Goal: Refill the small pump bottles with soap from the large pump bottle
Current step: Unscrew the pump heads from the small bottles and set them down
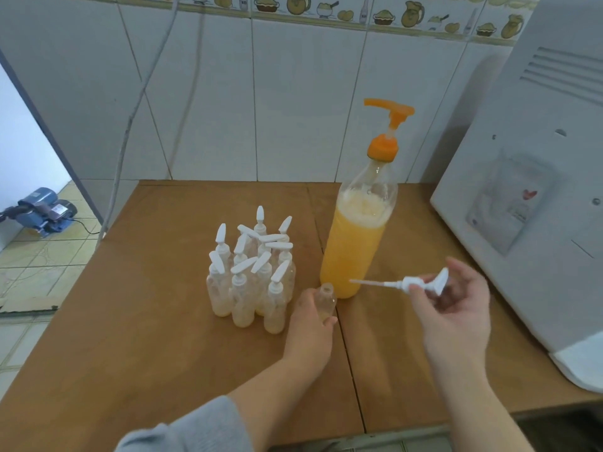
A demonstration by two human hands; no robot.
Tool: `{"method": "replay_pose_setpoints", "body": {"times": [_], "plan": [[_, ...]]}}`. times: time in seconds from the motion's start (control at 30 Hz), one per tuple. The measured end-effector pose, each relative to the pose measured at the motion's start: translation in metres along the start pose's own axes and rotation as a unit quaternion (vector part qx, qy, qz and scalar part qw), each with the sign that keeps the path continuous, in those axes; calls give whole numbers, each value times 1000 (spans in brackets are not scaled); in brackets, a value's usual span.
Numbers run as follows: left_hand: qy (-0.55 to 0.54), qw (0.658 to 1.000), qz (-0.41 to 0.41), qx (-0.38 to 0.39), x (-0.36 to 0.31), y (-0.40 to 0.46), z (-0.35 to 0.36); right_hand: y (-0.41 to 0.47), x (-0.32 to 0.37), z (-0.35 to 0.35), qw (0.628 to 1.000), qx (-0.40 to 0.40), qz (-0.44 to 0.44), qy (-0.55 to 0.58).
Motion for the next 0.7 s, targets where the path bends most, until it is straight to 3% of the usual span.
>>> {"method": "replay_pose_setpoints", "body": {"times": [0.27, 0.5, 0.7], "plan": [[59, 995, -64, 40, 44, -32, 4, -27, -88, -4, 987, 42, 101, -119], [-7, 991, -34, -131, 58, -71, -59, -32, -111, 0, 960, 82, 91, -250], [-17, 989, -43, -141, 56, -59, -67, -40, -123, 3, 941, 123, 118, -291]]}}
Point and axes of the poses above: each hand's wrist, its own y-axis towards the middle knuckle, its own z-axis out of the palm, x = y × z, the point moved 10 cm from there along y, towards the middle knuckle, and after that the axes turned 15 degrees about x, right-handed, at the moved point
